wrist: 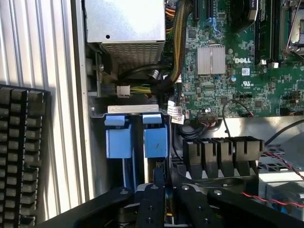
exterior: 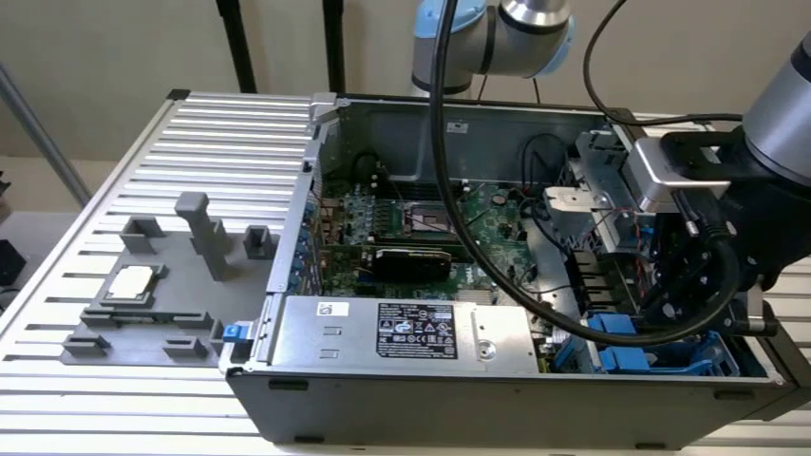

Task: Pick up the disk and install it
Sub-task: 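Insert the second disk wire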

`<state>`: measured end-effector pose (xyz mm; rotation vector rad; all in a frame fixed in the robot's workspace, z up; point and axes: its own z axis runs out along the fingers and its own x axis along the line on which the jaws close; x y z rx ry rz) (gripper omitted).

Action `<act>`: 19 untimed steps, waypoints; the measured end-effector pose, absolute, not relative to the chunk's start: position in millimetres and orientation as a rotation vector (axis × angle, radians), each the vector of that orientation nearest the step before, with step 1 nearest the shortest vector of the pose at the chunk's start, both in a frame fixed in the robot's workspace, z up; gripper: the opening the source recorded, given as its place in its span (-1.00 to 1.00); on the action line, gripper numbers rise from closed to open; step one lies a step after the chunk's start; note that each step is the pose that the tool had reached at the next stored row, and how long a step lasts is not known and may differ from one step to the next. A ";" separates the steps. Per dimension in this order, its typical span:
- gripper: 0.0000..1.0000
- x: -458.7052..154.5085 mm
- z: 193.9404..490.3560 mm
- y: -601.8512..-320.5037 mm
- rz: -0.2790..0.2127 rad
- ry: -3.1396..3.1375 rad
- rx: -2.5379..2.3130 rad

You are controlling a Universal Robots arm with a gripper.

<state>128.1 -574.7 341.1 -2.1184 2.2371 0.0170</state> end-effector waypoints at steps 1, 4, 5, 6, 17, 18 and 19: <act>-1.00 128.1 341.0 -574.6 0.017 2.237 -2.118; -1.00 128.2 340.9 -574.2 0.017 2.237 -2.118; -1.00 128.3 340.5 -573.9 0.019 2.236 -2.118; -1.00 128.3 340.1 -573.7 0.019 2.236 -2.117; -1.00 128.2 337.4 -573.4 0.017 2.237 -2.118; -1.00 128.2 336.8 -573.5 0.017 2.237 -2.118; -1.00 128.2 336.3 -573.6 0.017 2.237 -2.119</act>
